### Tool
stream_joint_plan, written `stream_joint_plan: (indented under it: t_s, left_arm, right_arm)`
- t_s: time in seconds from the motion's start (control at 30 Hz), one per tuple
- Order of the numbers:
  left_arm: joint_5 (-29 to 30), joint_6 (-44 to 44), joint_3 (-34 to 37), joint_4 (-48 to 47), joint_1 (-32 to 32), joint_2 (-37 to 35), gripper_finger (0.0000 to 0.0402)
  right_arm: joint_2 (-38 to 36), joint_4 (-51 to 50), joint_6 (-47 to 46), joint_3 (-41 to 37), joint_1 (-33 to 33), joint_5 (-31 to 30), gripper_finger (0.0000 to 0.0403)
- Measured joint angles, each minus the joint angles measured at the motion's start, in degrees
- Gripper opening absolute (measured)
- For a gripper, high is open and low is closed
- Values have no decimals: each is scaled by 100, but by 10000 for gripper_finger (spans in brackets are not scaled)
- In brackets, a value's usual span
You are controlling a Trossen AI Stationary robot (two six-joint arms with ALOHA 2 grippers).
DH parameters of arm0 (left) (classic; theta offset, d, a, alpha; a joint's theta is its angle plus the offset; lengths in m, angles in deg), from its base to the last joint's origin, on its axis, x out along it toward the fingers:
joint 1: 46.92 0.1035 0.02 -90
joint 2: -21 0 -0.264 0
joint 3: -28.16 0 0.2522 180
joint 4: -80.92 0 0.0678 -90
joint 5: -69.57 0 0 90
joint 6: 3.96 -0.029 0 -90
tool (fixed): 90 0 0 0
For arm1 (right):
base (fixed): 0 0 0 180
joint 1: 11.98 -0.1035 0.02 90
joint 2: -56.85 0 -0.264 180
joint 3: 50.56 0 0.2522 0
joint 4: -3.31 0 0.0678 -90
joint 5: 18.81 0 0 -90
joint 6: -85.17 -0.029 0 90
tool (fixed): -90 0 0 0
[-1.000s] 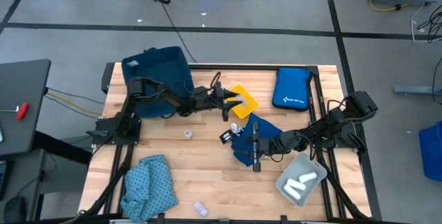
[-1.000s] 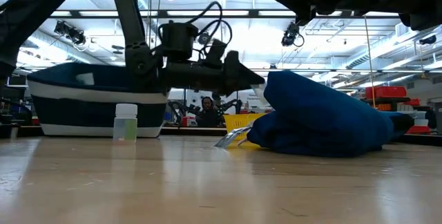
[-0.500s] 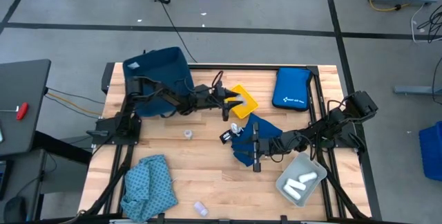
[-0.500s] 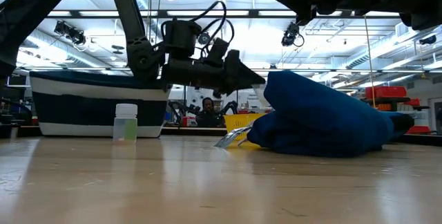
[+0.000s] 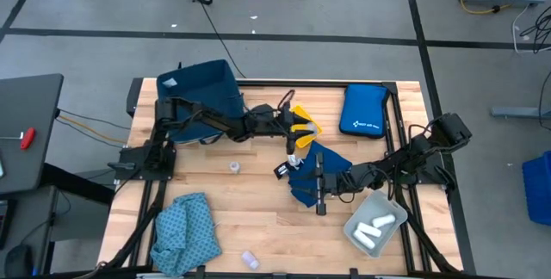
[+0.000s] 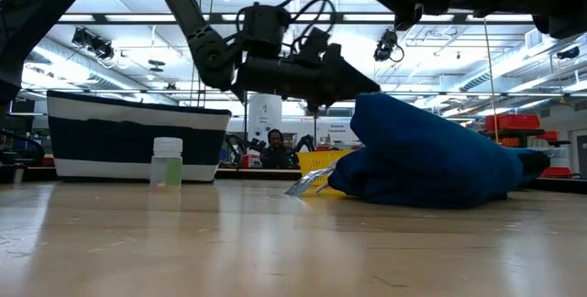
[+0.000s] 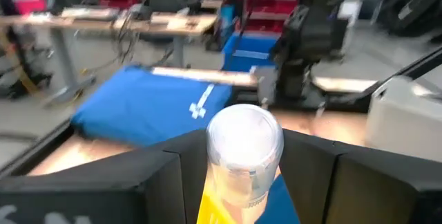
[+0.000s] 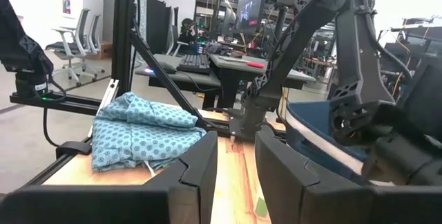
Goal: Pick & place medical supplies in basket/bin
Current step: Put the top right transparent pill bottle into the yellow bin
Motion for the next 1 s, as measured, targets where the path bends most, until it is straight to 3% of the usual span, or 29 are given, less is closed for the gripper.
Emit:
stream_joint_plan:
  t_s: [0.2, 0.47, 1.0]
  left_arm:
    - [1007, 123, -222, -926, -71, 0, 156]
    - [1797, 378, -228, -1588, -69, 0, 156]
    - [1748, 606, -228, -2651, -53, 0, 169]
  right_arm:
    - [-220, -17, 87, 0, -103, -25, 105]
    - [-298, -105, 232, 0, -293, -398, 105]
    - [-298, -114, 210, 0, -276, -400, 105]
